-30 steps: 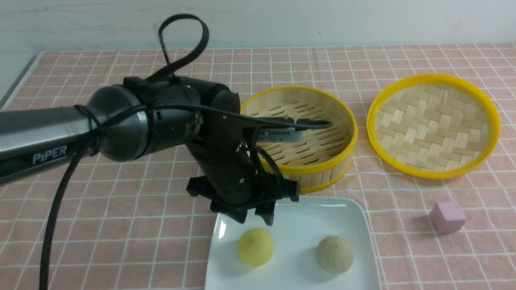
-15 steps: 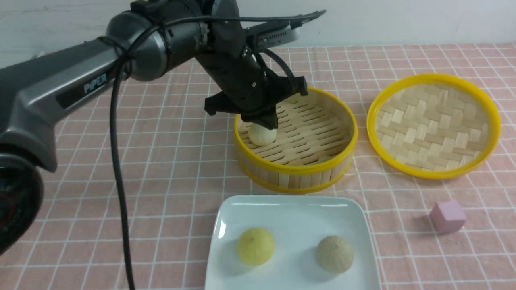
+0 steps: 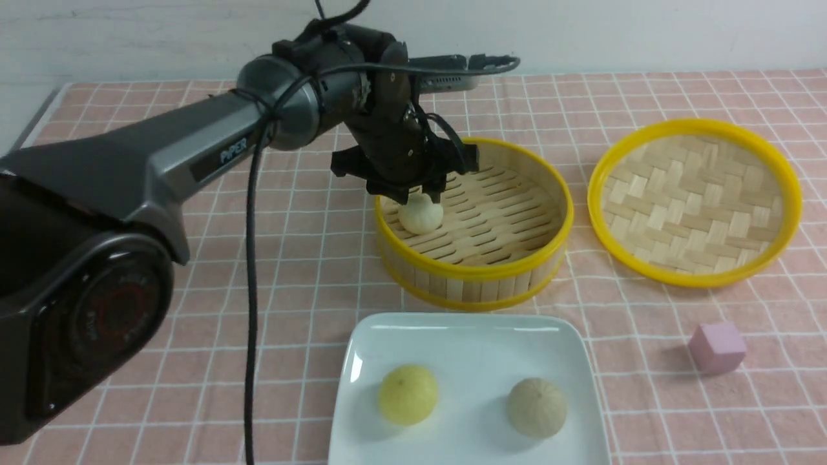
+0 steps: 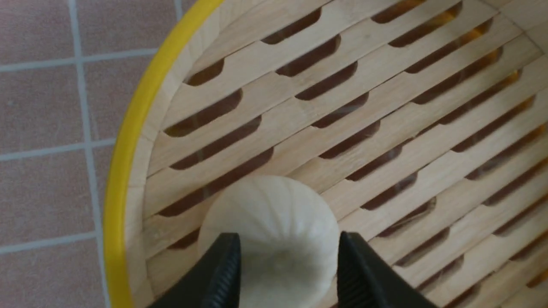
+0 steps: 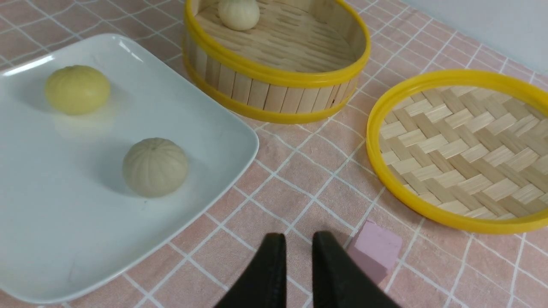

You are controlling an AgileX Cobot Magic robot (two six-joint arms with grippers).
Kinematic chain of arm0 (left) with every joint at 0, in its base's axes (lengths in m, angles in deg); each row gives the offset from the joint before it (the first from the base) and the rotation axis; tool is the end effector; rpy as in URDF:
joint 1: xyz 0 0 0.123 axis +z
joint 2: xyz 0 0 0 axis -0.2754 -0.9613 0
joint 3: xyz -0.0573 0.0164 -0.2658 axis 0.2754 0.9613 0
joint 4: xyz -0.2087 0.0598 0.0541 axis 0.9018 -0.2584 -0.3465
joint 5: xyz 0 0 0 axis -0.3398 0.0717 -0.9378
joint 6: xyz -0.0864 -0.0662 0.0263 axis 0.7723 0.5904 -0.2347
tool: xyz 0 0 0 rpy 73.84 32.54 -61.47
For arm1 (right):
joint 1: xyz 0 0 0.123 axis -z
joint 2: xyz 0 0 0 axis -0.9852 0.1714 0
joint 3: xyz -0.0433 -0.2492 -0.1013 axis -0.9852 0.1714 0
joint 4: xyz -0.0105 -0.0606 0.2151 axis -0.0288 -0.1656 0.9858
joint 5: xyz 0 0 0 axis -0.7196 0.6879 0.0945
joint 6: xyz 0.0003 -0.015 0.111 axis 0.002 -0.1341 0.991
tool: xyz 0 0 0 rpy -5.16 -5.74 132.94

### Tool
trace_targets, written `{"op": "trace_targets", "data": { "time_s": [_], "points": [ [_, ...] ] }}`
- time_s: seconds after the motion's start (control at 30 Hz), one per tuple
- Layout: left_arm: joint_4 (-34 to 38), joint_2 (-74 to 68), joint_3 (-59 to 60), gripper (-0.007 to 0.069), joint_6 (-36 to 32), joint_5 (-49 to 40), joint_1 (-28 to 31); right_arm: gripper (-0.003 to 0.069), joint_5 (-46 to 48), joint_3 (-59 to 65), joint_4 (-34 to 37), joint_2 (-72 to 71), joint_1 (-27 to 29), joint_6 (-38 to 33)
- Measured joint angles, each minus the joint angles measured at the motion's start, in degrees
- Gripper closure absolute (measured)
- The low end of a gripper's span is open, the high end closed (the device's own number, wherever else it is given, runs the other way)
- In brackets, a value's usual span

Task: Put the steamed buns into the plate on the pink tablecloth.
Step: 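Reach into the bamboo steamer and grasp a bun with the left gripper, then carry the bun from the bamboo steamer to the plate with the left gripper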

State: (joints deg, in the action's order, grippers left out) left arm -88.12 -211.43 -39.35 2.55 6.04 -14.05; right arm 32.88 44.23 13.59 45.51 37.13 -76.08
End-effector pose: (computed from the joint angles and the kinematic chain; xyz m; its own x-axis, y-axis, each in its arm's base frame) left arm 0.4082 -0.2367 0.2004 -0.8636 0.0814 -0.4976 0.2047 0.9585 -0.1984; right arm 0.0637 0.0279 0.2508 -0.2322 -0.3678 -0.9005 -0.5607 0.8071 -0.1850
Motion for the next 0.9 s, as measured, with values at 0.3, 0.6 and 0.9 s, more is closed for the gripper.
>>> {"op": "trace_targets", "data": {
  "time_s": [0.3, 0.6, 0.9],
  "points": [
    [3.3, 0.2, -0.2, 0.0593, 0.7, -4.0, 0.0, 0.0530, 0.0, 0.0, 0.0, 0.0, 0.0, 0.0],
    [7.2, 20.4, 0.2, 0.0599, -7.9, -17.8, -0.8, 0.0519, 0.0, 0.0, 0.0, 0.0, 0.0, 0.0],
    [1.7, 24.4, 20.4, 0.0599, -6.3, -13.5, -15.6, 0.0515, 0.0, 0.0, 0.0, 0.0, 0.0, 0.0]
  ]
}}
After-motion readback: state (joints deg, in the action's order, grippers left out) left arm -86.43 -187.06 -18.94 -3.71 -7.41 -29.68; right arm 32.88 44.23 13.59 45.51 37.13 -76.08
